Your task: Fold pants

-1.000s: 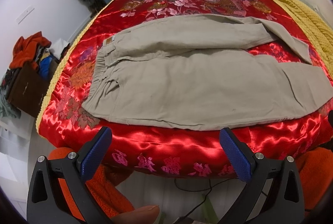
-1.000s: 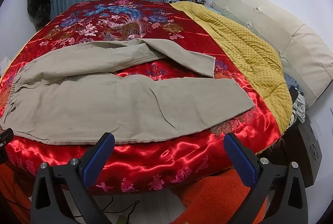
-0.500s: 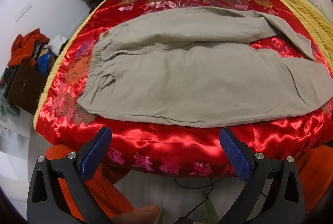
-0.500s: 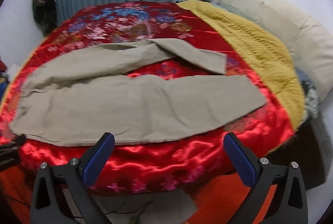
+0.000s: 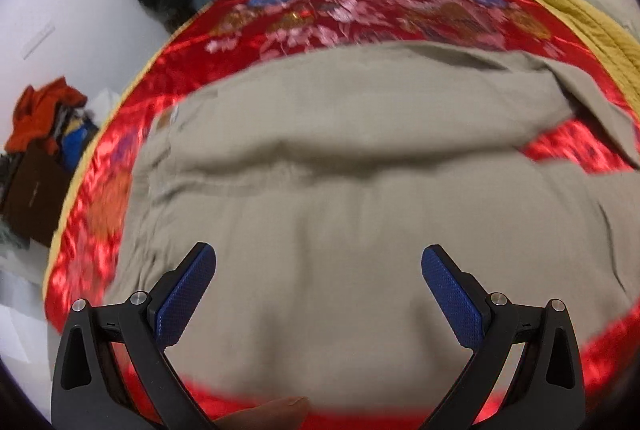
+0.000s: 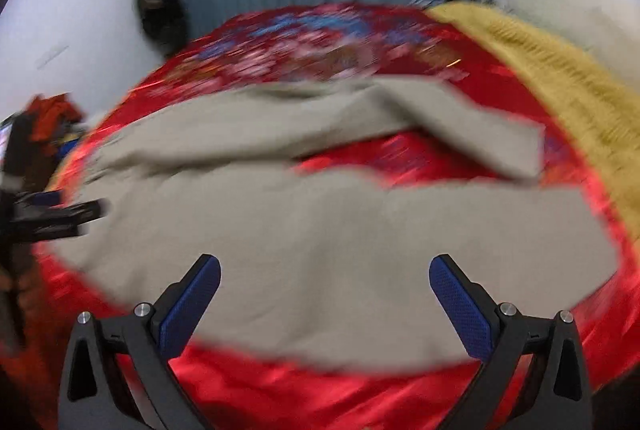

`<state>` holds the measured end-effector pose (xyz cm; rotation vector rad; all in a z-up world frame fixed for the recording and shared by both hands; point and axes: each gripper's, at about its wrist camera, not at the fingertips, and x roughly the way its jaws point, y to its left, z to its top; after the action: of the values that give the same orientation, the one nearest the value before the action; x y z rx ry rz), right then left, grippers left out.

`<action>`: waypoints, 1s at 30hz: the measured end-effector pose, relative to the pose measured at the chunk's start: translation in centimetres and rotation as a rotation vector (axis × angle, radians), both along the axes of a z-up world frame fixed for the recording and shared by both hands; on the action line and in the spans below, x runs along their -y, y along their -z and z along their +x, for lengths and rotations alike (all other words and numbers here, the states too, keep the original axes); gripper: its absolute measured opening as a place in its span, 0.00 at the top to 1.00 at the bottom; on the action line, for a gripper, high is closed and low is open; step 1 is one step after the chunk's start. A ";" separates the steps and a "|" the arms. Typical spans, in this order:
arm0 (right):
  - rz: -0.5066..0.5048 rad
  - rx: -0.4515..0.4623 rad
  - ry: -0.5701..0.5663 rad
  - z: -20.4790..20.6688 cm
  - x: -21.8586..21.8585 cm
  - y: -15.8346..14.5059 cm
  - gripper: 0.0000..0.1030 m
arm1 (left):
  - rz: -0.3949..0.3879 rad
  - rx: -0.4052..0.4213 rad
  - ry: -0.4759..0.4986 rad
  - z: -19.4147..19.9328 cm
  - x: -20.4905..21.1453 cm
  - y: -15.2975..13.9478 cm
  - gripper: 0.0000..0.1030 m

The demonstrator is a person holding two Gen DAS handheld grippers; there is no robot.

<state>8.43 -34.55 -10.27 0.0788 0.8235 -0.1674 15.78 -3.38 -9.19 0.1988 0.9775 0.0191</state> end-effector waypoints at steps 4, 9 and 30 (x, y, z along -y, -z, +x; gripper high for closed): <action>-0.065 -0.121 0.068 6.6 8.3 3.9 0.00 | 0.071 0.011 -0.044 5.0 -0.1 4.4 0.00; -0.156 -0.237 0.016 12.0 11.8 9.0 0.24 | 0.015 0.000 -0.094 6.2 -2.2 8.8 0.00; -0.285 -0.274 0.165 32.0 26.6 -5.2 0.31 | -0.002 -0.037 -0.073 5.4 -2.7 7.7 0.00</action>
<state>40.44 -61.18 -5.06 -0.1478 1.0582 -0.4568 21.14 -0.69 -16.92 0.1617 1.0210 0.0816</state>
